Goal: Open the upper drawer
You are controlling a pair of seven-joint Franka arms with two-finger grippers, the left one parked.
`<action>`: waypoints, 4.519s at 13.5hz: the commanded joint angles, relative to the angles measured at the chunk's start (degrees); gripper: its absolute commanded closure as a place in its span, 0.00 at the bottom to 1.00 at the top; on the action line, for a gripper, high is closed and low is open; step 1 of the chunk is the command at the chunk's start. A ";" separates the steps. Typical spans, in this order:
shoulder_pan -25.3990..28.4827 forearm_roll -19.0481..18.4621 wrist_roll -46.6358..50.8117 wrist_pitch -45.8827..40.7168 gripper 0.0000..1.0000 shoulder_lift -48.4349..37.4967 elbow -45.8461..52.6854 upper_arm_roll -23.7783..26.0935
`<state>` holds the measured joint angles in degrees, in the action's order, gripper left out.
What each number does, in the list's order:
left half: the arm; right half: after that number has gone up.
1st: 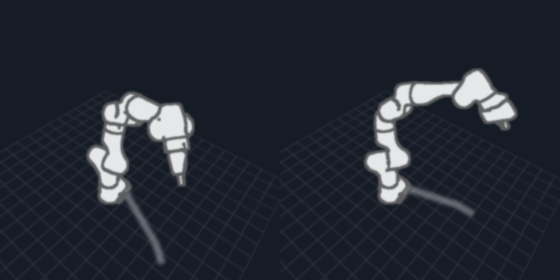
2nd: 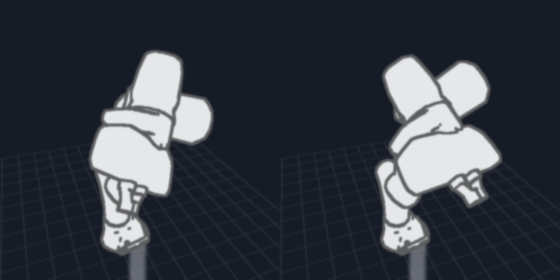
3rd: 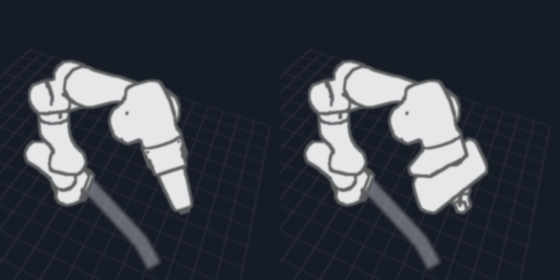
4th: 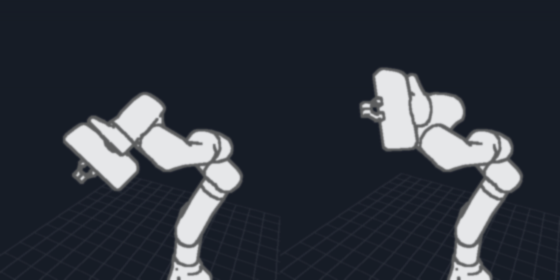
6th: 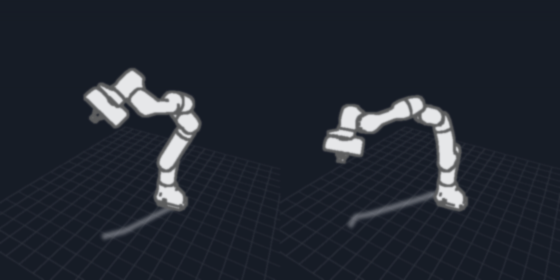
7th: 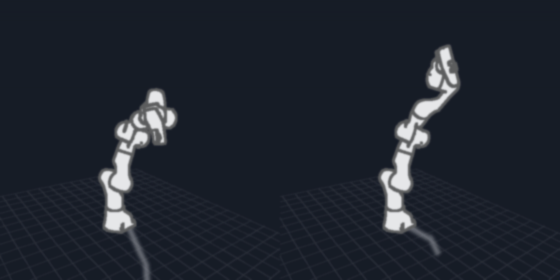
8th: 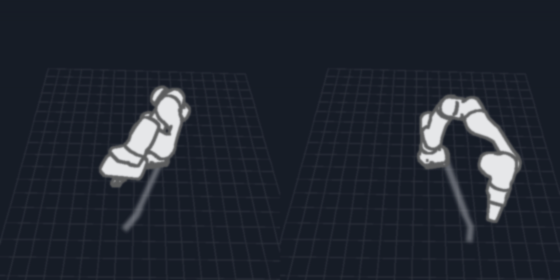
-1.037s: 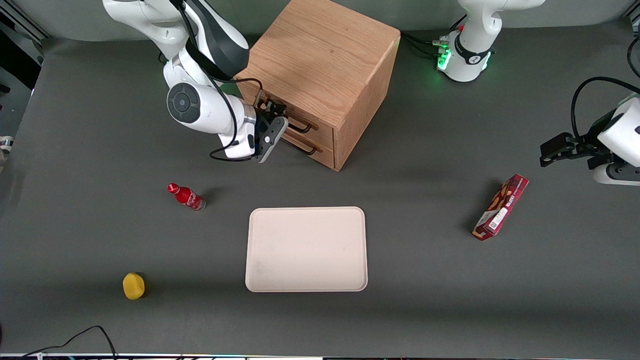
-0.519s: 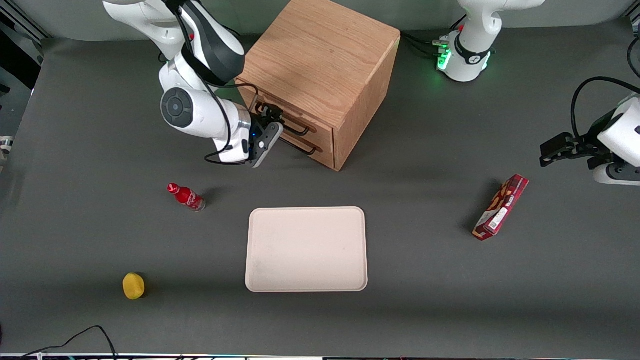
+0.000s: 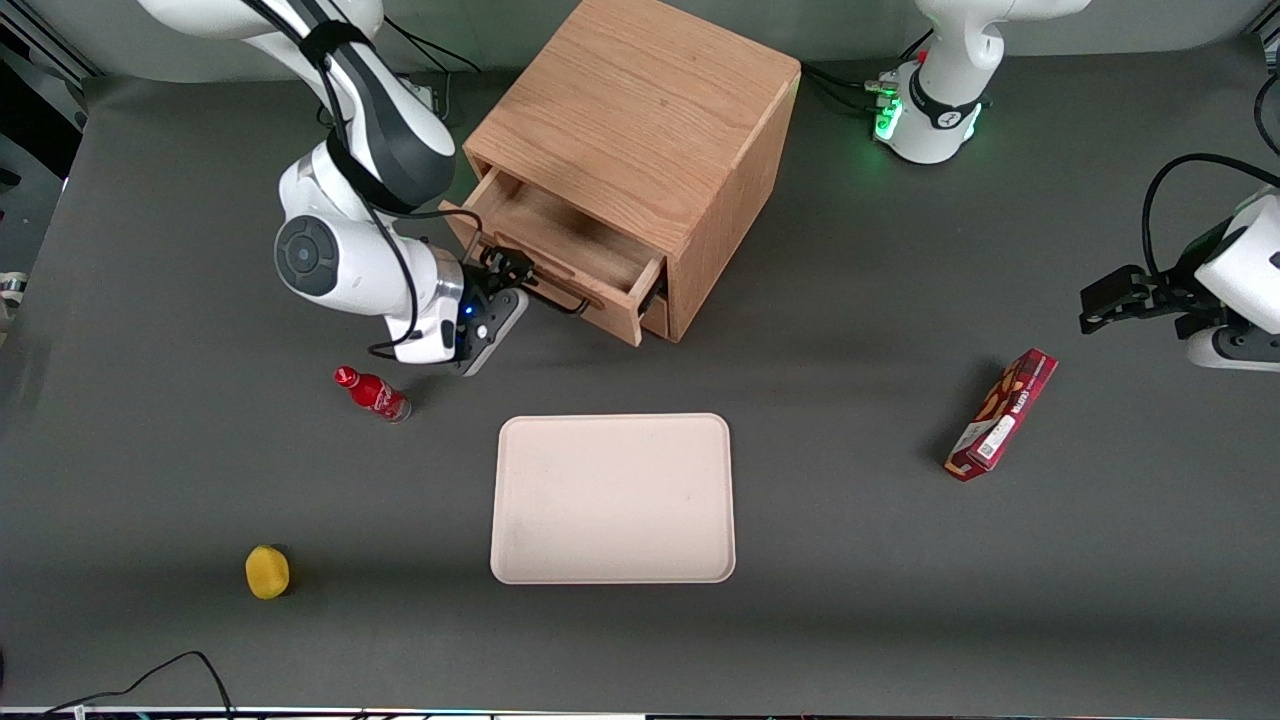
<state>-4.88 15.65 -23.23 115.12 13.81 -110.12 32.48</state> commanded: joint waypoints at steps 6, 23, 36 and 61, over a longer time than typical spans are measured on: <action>-3.29 -4.93 -2.07 -4.20 0.00 6.85 9.13 -0.48; -3.65 -12.22 -2.96 -7.36 0.00 14.67 21.96 -4.61; -4.00 -13.36 2.03 -20.71 0.00 8.27 29.70 -4.70; -13.76 -20.04 39.32 -23.97 0.00 -8.53 17.04 -1.27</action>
<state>-18.33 -3.38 16.09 89.86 7.57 -90.80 31.08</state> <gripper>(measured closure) 0.000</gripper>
